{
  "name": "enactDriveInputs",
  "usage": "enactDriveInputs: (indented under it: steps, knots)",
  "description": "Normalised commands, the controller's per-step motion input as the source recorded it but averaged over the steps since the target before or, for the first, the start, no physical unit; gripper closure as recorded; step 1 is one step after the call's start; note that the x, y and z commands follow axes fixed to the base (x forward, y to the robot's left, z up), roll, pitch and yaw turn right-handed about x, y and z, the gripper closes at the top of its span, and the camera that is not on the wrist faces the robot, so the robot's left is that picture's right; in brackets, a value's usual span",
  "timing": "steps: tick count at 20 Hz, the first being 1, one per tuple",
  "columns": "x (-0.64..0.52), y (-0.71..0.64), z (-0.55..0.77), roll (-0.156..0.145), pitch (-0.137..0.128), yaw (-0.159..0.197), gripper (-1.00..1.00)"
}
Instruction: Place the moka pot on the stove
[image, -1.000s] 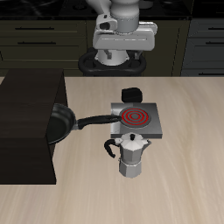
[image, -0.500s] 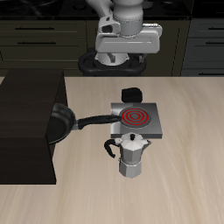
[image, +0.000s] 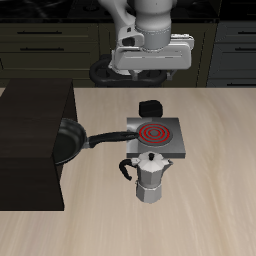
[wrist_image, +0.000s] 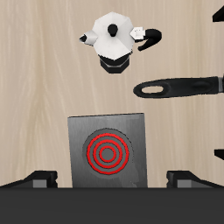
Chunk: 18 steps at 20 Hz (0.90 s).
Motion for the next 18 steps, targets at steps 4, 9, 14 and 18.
enactDriveInputs:
  steps: [4, 9, 14, 18]
  knots:
    - [0.44, 0.06, -0.06, -0.025, 0.018, 0.016, -1.00]
    - [0.53, -0.07, 0.03, -0.022, 0.003, -0.010, -1.00]
    - [0.54, -0.16, -0.05, -0.058, -0.001, -0.016, -1.00]
    - [0.36, -0.15, 0.02, -0.056, -0.064, -0.008, -1.00]
